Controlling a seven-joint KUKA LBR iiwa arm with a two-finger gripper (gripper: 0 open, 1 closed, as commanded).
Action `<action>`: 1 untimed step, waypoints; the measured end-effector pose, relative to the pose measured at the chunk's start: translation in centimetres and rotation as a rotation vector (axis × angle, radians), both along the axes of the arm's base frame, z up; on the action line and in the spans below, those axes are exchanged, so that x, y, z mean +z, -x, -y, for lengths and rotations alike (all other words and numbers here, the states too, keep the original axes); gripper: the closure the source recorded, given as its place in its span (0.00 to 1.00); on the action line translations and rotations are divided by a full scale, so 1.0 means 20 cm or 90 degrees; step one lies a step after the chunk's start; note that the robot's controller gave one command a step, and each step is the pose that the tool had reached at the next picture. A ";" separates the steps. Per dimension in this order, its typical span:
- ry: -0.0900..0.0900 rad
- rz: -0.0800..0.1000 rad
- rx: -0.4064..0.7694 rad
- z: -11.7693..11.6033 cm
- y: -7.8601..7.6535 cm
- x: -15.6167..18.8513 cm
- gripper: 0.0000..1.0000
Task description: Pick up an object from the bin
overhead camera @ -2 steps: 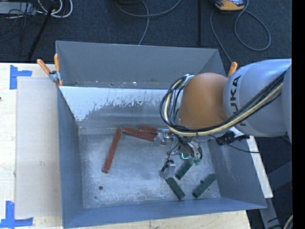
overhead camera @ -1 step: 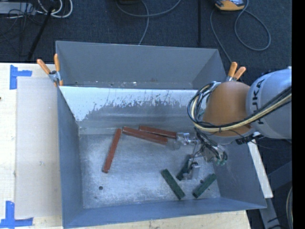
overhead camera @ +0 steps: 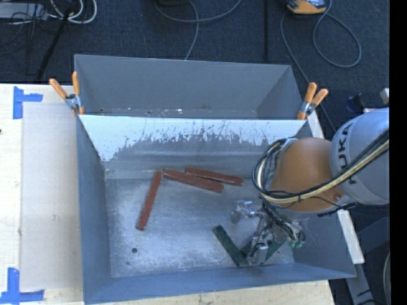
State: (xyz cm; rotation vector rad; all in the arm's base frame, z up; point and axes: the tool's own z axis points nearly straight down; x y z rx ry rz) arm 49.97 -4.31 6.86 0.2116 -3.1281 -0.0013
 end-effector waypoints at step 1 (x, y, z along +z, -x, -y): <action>0.000 0.004 -0.001 0.00 -0.01 0.00 1.00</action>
Offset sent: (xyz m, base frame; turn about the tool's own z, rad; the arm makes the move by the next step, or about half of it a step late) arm 0.0000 0.0000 0.0000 0.0000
